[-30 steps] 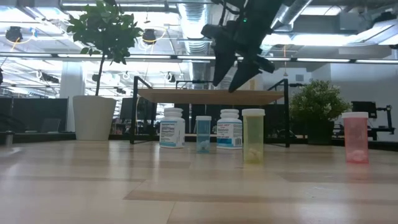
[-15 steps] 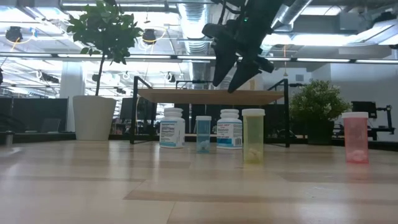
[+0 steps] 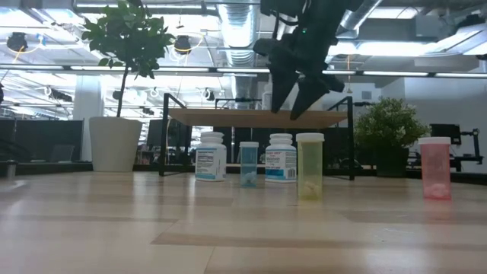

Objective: Pick and place medicine bottles onto shelf by color
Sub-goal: Put the right white blue pill bottle on the shelf

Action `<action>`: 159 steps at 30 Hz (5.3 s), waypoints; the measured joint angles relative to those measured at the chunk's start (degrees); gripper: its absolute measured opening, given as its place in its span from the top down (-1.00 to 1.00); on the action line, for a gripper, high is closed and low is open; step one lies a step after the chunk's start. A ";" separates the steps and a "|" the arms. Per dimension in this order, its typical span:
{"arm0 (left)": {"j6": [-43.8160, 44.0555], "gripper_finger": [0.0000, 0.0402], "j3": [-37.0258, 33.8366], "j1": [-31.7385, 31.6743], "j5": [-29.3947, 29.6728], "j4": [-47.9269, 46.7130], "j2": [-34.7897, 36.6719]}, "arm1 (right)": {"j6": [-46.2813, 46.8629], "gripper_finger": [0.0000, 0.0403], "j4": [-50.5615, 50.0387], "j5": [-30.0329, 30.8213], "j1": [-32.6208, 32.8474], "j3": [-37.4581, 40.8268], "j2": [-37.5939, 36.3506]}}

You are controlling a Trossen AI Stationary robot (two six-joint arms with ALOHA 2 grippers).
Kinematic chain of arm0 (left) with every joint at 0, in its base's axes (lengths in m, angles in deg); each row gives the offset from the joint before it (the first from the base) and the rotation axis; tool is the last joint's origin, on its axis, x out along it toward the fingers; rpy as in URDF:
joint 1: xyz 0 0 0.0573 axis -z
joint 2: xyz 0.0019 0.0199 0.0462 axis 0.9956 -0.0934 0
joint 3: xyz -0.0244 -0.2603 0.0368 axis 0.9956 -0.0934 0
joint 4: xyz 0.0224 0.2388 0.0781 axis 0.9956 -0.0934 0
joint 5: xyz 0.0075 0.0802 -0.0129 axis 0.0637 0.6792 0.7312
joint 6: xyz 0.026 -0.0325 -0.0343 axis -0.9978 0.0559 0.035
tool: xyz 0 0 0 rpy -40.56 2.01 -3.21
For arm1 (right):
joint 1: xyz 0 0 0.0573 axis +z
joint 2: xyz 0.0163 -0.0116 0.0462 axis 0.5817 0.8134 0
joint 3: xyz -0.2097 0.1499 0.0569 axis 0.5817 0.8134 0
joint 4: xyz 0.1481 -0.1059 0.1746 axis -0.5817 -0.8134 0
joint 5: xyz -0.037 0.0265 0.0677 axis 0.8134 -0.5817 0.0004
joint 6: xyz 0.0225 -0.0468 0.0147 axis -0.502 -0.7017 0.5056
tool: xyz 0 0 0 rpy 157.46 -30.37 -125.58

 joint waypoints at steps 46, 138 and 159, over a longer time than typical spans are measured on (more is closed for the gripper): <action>0.98 0.14 0.00 0.00 -0.02 -0.04 0.02 | -0.04 -0.22 2.03 -0.63 -2.56 -0.06 3.54; 2.43 0.14 0.00 0.00 -0.03 -0.25 0.02 | -2.75 -0.64 1.33 0.54 -1.77 -0.38 3.81; 2.01 0.14 0.00 0.02 -0.04 -0.25 0.00 | -2.76 -0.57 2.09 -1.27 -2.46 -0.86 8.55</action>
